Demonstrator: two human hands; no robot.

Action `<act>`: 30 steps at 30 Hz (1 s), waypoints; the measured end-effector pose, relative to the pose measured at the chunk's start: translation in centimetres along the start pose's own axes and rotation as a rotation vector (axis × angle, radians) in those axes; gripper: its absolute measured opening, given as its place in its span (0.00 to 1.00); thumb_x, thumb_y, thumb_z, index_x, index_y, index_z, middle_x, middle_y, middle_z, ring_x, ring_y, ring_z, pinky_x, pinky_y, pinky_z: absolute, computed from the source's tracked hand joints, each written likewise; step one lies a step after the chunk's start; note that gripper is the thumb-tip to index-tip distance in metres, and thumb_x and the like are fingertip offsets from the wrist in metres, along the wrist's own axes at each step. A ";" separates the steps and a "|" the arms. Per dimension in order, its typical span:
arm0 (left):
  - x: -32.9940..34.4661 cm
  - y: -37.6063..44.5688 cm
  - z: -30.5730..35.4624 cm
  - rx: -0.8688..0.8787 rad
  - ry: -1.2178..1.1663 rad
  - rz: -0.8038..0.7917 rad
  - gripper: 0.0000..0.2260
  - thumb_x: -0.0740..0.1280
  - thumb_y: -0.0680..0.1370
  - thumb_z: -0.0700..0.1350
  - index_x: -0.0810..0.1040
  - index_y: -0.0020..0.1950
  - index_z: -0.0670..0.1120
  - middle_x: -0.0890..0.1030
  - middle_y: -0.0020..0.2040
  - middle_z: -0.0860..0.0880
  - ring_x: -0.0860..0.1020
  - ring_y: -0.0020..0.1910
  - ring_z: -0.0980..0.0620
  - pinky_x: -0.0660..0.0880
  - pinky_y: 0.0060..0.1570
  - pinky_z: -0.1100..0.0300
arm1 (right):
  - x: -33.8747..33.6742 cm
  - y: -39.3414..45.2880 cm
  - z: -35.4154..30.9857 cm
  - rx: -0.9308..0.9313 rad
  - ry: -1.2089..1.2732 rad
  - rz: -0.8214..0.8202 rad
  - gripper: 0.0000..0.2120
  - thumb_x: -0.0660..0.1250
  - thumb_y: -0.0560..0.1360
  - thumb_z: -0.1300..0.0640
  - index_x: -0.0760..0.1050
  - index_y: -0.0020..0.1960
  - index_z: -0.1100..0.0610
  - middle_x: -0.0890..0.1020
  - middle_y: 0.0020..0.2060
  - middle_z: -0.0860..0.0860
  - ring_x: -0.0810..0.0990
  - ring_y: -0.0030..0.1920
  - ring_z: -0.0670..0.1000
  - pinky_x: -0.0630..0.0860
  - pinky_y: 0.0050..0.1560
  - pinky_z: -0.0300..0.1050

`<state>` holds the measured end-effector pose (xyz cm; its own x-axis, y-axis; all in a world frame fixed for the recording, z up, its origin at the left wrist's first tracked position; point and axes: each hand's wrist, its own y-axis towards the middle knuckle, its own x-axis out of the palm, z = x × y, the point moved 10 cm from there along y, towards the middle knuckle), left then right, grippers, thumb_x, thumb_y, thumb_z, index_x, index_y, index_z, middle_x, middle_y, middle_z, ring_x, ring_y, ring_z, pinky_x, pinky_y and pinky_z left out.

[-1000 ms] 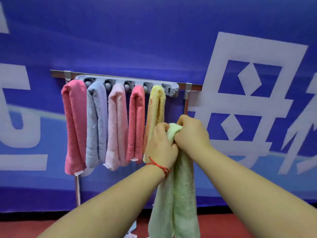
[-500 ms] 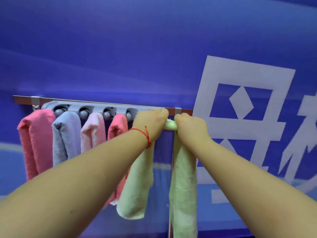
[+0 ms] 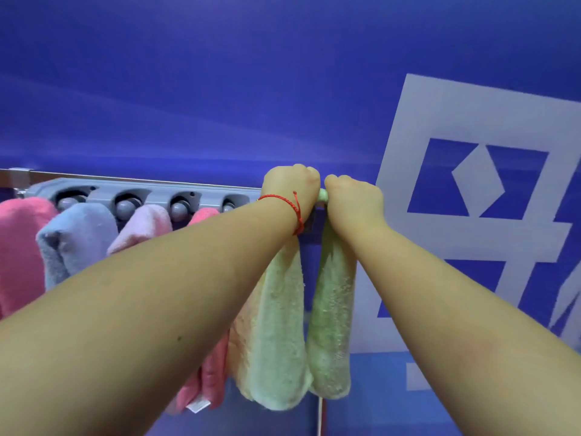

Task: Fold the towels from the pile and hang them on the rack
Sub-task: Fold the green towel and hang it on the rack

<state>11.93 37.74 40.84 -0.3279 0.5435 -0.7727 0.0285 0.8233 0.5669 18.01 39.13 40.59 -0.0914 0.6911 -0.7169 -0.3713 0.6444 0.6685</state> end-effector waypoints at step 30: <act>5.4 -5.0 -1.0 -0.287 -0.710 0.032 0.10 0.58 0.76 0.37 0.69 0.57 0.42 0.77 0.49 0.43 0.72 0.40 0.47 0.65 0.36 0.56 | 5.6 -4.6 -0.4 0.187 0.464 -0.091 0.08 0.58 0.75 0.58 0.74 0.51 0.56 0.80 0.49 0.54 0.77 0.49 0.58 0.68 0.39 0.45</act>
<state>9.09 36.43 34.08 0.3569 0.6213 -0.6976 -0.2501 0.7831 0.5694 18.85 39.86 33.44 -0.4826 0.4388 -0.7580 -0.2285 0.7724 0.5926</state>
